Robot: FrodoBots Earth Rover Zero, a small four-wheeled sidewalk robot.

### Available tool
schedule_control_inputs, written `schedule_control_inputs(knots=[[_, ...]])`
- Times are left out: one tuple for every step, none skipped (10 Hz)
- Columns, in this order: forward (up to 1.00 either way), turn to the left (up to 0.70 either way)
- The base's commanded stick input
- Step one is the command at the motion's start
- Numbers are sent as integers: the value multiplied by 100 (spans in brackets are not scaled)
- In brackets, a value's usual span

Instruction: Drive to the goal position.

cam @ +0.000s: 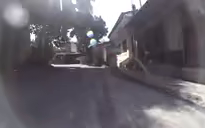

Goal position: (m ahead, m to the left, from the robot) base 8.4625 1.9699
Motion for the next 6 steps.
schedule_control_inputs(knots=[[100,0],[100,0],[100,0],[100,0],[100,0],[100,0]])
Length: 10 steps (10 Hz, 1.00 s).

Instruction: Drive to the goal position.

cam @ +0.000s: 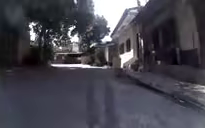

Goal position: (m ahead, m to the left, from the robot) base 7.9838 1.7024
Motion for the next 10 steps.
schedule_control_inputs(knots=[[100,0],[100,0],[100,0],[100,0],[100,0],[100,0],[100,0],[100,0],[100,0],[100,0]])
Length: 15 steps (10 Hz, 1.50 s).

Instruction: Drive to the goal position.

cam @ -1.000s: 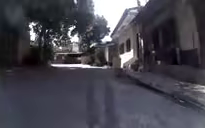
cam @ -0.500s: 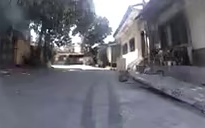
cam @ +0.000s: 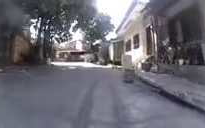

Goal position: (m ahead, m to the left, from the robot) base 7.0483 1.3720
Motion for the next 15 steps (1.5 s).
schedule_control_inputs(knots=[[100,0],[100,0],[100,0],[100,0],[100,0],[100,0],[100,0],[100,0],[100,0],[100,0],[100,0],[100,0],[100,0],[100,0],[100,0]])
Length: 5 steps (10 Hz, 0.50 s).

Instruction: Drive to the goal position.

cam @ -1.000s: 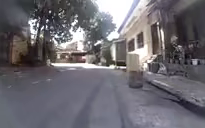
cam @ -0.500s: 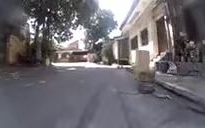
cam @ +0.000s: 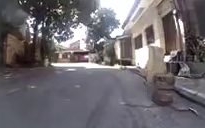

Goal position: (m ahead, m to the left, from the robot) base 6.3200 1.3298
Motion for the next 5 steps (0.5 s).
schedule_control_inputs(knots=[[100,0],[100,0],[100,0],[100,0],[100,0]])
